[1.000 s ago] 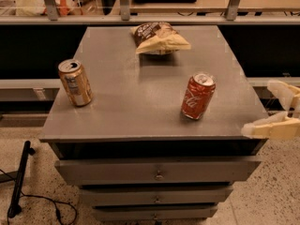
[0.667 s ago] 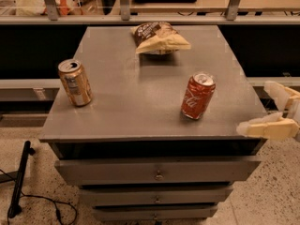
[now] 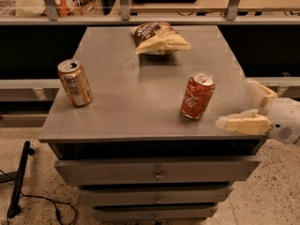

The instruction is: Pick coke can

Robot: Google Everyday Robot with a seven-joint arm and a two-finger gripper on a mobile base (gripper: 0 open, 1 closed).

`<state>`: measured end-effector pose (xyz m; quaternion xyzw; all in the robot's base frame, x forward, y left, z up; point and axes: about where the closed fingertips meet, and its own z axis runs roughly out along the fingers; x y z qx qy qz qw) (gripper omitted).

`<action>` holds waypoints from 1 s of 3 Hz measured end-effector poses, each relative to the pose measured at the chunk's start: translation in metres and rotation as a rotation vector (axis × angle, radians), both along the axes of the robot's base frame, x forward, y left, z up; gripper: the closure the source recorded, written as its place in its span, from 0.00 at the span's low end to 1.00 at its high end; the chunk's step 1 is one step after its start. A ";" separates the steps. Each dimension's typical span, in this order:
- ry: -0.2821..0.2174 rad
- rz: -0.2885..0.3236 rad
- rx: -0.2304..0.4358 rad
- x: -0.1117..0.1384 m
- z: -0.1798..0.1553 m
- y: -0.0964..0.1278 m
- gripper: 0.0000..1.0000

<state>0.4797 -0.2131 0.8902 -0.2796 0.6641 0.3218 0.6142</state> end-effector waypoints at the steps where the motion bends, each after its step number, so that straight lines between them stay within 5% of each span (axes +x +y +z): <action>1: -0.014 0.039 -0.036 0.012 -0.003 0.019 0.00; 3: -0.024 0.128 -0.091 0.038 -0.016 0.058 0.00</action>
Offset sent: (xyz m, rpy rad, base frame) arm 0.0464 0.0566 -0.0209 -0.1375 -0.0216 0.1320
